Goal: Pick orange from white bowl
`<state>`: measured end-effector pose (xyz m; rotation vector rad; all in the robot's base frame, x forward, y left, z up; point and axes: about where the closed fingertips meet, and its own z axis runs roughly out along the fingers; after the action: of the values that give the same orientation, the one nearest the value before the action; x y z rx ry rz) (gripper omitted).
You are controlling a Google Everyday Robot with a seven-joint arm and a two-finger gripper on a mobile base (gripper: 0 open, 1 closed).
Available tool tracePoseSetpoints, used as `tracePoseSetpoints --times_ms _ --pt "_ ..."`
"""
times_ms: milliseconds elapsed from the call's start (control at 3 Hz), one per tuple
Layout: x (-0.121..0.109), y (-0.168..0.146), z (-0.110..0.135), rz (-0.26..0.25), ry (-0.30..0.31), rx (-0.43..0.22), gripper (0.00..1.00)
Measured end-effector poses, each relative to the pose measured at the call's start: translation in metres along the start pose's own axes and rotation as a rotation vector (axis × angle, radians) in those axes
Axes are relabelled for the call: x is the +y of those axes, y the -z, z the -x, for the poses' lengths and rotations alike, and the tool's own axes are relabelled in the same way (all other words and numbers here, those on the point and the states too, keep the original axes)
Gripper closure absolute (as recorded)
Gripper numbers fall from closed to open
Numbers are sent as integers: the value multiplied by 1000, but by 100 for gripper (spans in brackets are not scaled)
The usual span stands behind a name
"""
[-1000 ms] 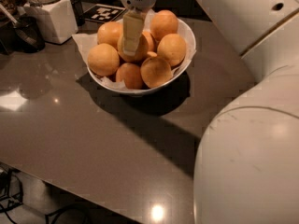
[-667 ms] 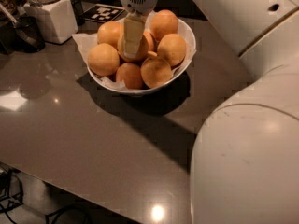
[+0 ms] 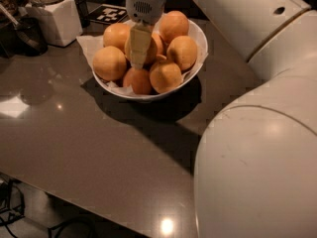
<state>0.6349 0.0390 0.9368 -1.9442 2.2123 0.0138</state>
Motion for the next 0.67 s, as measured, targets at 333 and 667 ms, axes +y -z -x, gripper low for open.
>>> tracePoseSetpoints --times_ms 333,667 --pt "3 -6 -1 6 11 -3 45" --pt "3 -6 -1 7 12 -3 69"
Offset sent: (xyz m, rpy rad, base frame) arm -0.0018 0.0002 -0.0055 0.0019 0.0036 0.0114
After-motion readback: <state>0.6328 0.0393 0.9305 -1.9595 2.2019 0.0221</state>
